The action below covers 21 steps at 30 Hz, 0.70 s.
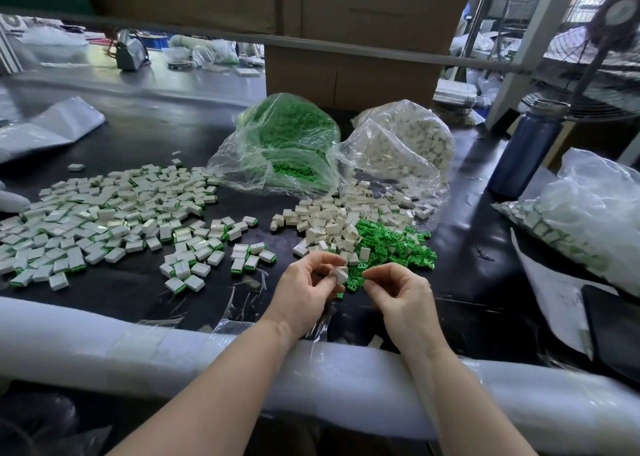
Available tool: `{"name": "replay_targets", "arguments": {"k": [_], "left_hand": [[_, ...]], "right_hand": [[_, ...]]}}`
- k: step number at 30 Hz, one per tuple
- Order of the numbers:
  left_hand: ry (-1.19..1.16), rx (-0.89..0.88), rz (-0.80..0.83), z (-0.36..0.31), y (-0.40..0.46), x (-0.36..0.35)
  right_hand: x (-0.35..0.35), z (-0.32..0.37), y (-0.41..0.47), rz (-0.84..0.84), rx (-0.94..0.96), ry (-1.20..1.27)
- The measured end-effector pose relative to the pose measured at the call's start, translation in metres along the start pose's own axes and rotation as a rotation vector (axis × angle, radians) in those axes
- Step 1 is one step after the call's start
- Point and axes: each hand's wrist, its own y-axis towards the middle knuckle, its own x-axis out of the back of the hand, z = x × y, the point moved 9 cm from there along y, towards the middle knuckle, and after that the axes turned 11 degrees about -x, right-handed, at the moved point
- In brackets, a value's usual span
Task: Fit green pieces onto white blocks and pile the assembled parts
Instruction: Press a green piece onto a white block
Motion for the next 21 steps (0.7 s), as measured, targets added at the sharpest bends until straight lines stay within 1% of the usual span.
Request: {"name": "replay_targets", "arguments": {"k": [7,11,17,21], "left_hand": [[0.004,0.032,0.064,0.0,-0.001,-0.006],[0.018,0.035,0.098,-0.001,-0.002,-0.009],[0.025,0.03,0.107,0.0,-0.001,-0.01],[0.049,0.029,0.129,0.003,-0.001,-0.011]], "right_hand": [[-0.003,0.002,-0.001,0.043,0.003,0.03],[-0.001,0.002,-0.001,0.035,-0.003,0.057],[0.003,0.004,-0.002,0.001,0.003,0.087],[0.002,0.005,-0.003,0.021,0.002,0.068]]}}
